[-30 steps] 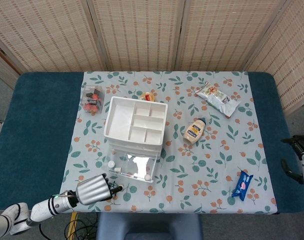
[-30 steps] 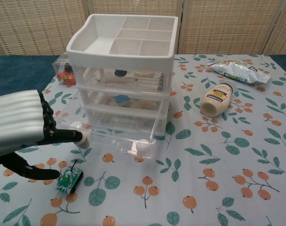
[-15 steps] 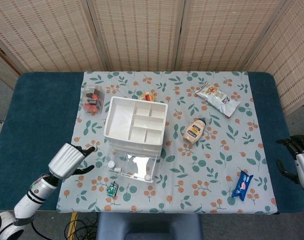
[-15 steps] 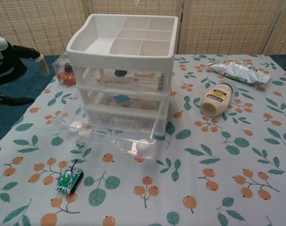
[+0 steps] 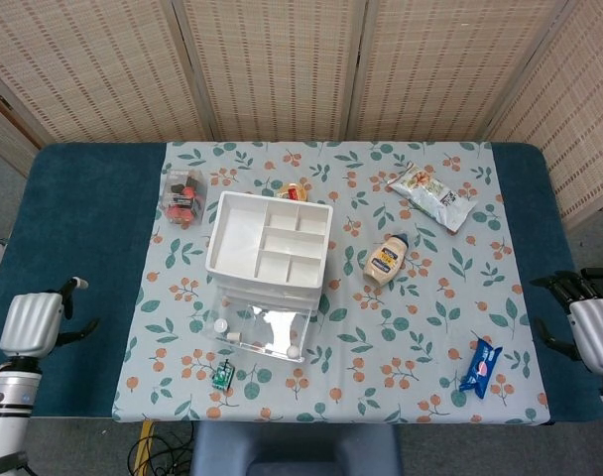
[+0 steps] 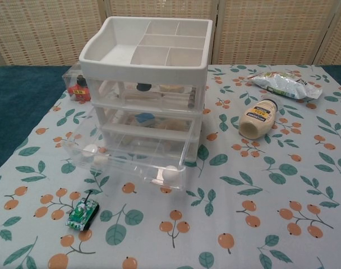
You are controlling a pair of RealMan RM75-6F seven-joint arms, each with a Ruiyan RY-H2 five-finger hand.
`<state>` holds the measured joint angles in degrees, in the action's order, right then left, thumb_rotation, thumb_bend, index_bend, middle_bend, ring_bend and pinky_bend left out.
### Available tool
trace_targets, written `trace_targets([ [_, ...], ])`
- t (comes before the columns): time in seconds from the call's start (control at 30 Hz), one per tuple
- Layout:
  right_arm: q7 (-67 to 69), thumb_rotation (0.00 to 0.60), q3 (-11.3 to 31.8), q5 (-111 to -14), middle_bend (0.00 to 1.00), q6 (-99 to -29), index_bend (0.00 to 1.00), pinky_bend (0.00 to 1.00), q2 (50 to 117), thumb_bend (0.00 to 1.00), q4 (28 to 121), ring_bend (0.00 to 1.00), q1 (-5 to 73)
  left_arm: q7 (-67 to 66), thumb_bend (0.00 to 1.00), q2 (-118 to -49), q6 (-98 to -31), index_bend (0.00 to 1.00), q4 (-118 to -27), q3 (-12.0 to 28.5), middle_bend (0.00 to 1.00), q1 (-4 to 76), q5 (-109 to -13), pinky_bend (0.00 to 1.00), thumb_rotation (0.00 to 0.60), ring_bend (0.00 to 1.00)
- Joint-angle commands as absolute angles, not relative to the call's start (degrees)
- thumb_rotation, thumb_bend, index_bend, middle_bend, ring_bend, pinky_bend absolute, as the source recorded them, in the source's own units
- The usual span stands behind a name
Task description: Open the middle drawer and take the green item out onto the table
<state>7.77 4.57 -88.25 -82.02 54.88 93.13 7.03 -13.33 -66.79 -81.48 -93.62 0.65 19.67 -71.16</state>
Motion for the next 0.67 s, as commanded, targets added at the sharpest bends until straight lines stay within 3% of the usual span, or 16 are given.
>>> trace_targets([
  [0.03, 8.57, 0.600, 3.78, -89.52, 0.31, -81.89, 0.25, 0.27, 55.70, 0.40, 91.92, 0.23, 7.20, -13.64, 0.20, -66.11, -83.75, 0.35, -94.99, -0.71, 0.66, 16.87, -72.41, 0.75, 0.600, 0.62],
  [0.4, 9.37, 0.600, 2.37, -92.50, 0.31, -84.25, 0.25, 0.27, 58.27, 0.40, 89.62, 0.23, 6.64, -12.31, 0.20, -66.38, -95.20, 0.36, -96.10, -3.15, 0.66, 8.54, -82.30, 0.75, 0.600, 0.62],
  [0.67, 8.40, 0.600, 2.14, -92.71, 0.31, -85.47, 0.25, 0.27, 58.50, 0.40, 90.15, 0.23, 6.12, -12.40, 0.20, -67.30, -96.37, 0.36, -95.75, -1.28, 0.66, 7.14, -83.74, 0.75, 0.600, 0.61],
])
